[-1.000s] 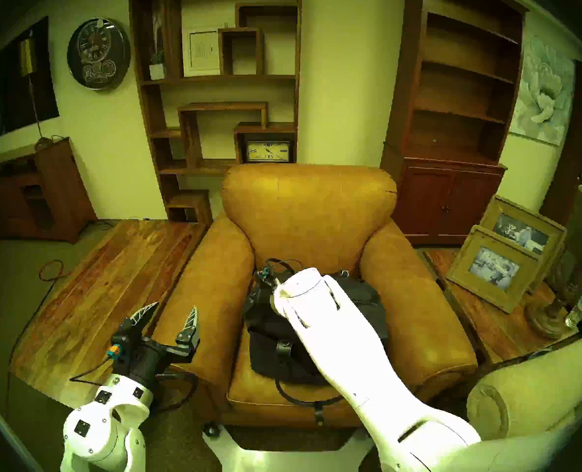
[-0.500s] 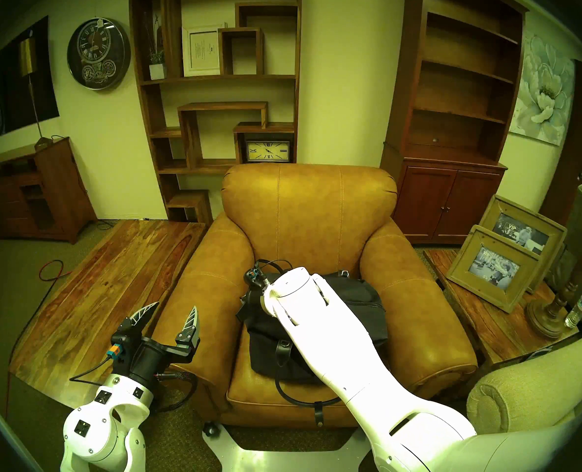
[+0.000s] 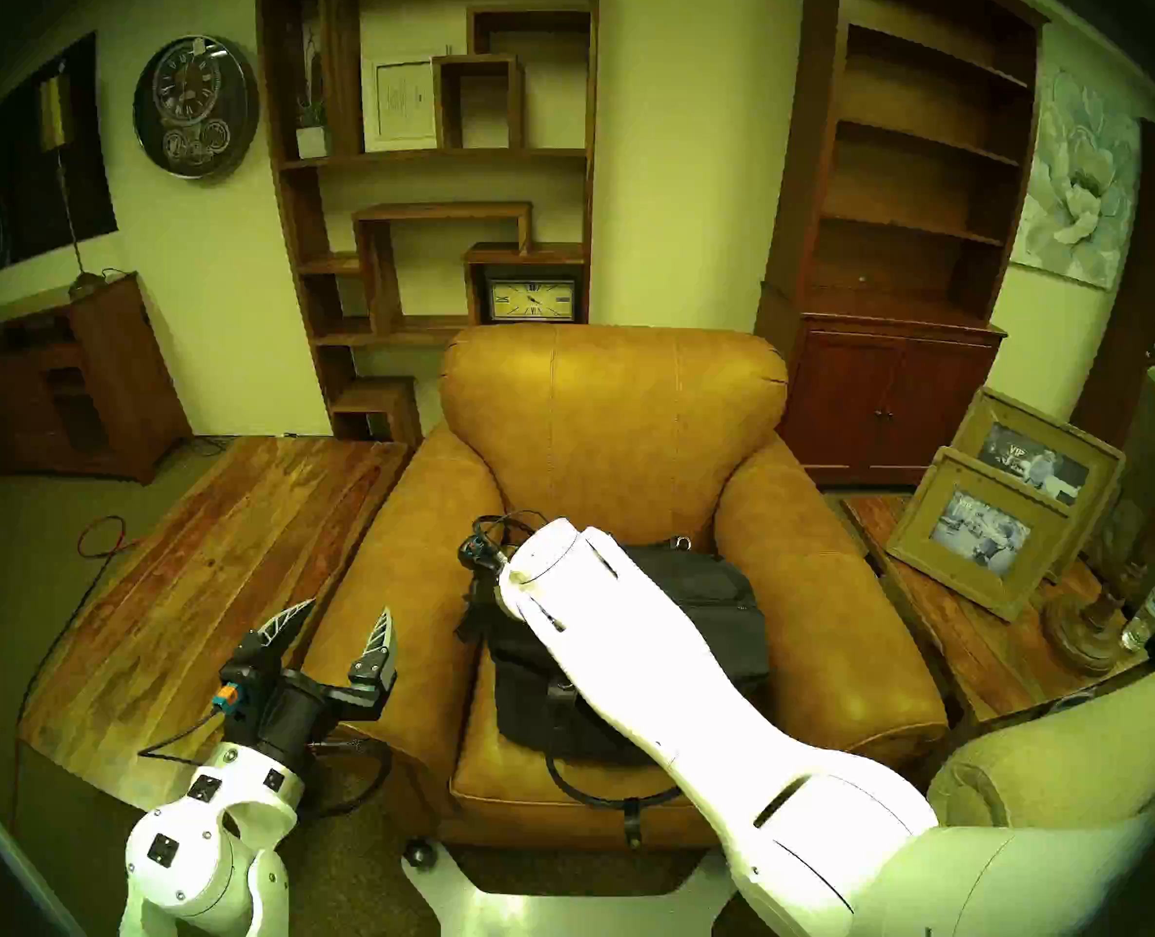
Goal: Open a bag with a zipper
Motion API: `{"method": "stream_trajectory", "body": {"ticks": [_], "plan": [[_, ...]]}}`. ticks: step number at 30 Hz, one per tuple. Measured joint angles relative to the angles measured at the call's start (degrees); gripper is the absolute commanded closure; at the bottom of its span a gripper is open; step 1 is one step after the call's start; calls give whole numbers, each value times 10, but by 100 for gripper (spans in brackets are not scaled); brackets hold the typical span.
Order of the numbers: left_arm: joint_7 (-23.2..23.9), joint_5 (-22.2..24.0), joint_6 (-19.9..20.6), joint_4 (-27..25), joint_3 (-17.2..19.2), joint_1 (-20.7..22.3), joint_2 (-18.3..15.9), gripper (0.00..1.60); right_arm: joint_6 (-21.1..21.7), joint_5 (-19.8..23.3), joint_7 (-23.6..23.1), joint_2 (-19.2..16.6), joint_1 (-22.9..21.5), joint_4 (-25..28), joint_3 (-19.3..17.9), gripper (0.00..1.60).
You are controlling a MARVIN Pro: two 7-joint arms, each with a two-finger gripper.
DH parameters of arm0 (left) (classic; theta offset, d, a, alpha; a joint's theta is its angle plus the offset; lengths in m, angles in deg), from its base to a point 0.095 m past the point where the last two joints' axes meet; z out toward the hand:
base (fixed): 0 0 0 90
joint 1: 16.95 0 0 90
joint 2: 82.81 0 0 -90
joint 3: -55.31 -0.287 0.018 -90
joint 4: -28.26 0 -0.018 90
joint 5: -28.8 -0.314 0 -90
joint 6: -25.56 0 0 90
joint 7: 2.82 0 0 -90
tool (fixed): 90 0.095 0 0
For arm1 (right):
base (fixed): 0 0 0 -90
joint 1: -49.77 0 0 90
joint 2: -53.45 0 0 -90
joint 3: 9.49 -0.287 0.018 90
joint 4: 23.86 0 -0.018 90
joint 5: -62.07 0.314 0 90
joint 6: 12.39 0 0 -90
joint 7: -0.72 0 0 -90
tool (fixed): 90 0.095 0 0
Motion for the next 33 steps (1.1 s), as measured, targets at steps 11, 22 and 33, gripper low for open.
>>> {"method": "stream_trajectory", "body": {"ticks": [11, 22, 33], "plan": [[0, 0, 0, 0, 0, 0, 0, 0, -4, -26, -30, 22, -58, -81, 34, 160], [1, 0, 0, 0, 0, 0, 0, 0, -18, -55, -48, 57, -110, -177, 67, 160], [1, 0, 0, 0, 0, 0, 0, 0, -56, -72, -45, 95, -142, -273, 89, 160]]}}
